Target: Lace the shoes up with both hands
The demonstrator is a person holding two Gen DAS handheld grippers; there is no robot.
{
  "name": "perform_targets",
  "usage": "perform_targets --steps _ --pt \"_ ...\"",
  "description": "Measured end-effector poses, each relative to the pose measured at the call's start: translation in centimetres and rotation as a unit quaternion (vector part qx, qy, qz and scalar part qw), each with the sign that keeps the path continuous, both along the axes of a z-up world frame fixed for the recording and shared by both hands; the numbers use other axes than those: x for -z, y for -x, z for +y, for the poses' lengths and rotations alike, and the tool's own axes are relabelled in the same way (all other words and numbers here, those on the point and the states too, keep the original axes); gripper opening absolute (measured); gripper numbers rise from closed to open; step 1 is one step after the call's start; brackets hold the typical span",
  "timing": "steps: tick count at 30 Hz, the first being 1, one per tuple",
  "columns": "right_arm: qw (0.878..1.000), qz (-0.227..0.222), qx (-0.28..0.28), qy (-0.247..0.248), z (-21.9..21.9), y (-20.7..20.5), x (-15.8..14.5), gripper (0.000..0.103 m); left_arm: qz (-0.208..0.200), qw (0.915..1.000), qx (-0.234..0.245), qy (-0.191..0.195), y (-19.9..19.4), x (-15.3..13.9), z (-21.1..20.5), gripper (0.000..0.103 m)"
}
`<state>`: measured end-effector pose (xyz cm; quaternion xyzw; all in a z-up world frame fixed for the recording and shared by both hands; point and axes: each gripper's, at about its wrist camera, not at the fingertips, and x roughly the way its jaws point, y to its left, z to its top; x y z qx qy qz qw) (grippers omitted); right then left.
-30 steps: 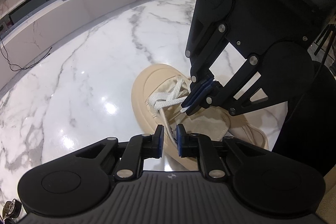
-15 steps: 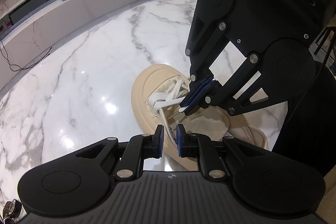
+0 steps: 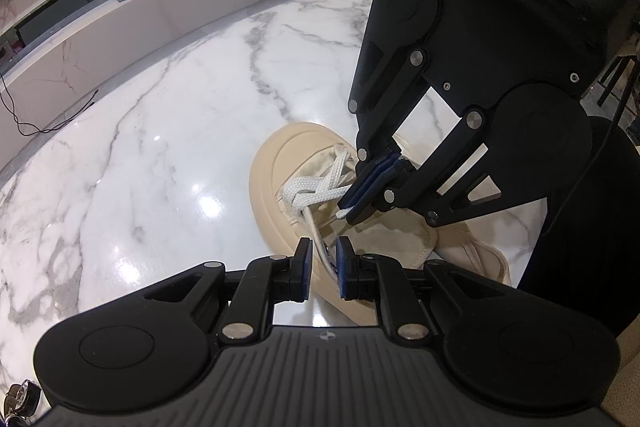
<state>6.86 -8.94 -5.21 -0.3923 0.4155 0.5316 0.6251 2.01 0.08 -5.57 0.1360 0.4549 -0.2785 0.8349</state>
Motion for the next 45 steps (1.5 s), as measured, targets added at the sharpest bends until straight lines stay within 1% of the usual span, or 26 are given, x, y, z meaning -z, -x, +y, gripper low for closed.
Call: perform_targets --steps 4,8,11,15,19,22,25,28,32,40,43,45 --pt "1.0 0.001 -0.001 -0.004 0.0 -0.2 -0.1 0.001 0.001 0.9999 0.011 0.01 0.2 -0.6 0.2 0.013" --pt "1.0 -0.002 -0.001 -0.009 0.1 -0.2 -0.1 0.001 -0.002 0.9996 0.028 0.008 0.4 -1.5 0.6 0.013" --pt "1.0 -0.003 -0.002 -0.015 0.1 -0.1 -0.2 0.001 -0.005 0.9987 0.051 -0.004 0.4 -1.9 0.7 0.014" --pt "1.0 -0.004 -0.002 -0.022 0.2 0.0 -0.2 0.001 -0.018 0.9955 0.087 -0.035 0.3 -2.4 0.3 0.014" --pt "1.0 -0.002 0.004 -0.028 0.0 -0.2 -0.1 0.001 -0.022 0.9914 0.107 -0.072 -0.1 -1.7 -0.2 0.014" --pt "1.0 -0.002 0.006 -0.03 -0.1 -0.2 -0.2 0.001 -0.022 0.9882 0.123 -0.088 -0.6 -0.6 -0.6 0.014" --pt "0.999 0.0 0.01 -0.035 -0.2 -0.2 -0.1 0.001 -0.024 0.9844 0.15 -0.089 -1.0 0.4 -1.1 0.014" --pt "0.999 0.002 0.015 -0.039 -0.2 -0.3 0.0 0.001 -0.027 0.9804 0.167 -0.101 -1.4 1.0 -1.7 0.014" --pt "0.999 0.003 0.016 -0.042 -0.3 -0.3 0.0 0.001 -0.021 0.9796 0.171 -0.104 -2.0 1.4 -1.9 0.014" --pt "0.999 0.005 0.019 -0.048 -0.5 -0.3 0.0 0.001 -0.027 0.9765 0.176 -0.121 -2.3 1.3 -2.5 0.012" --pt "0.999 0.002 0.02 -0.049 -0.5 -0.2 0.0 0.001 -0.024 0.977 0.174 -0.121 -2.4 1.3 -2.7 0.01" --pt "0.999 0.001 0.021 -0.048 -0.6 -0.2 0.0 0.001 -0.021 0.9771 0.174 -0.121 -2.4 1.2 -2.7 0.006"
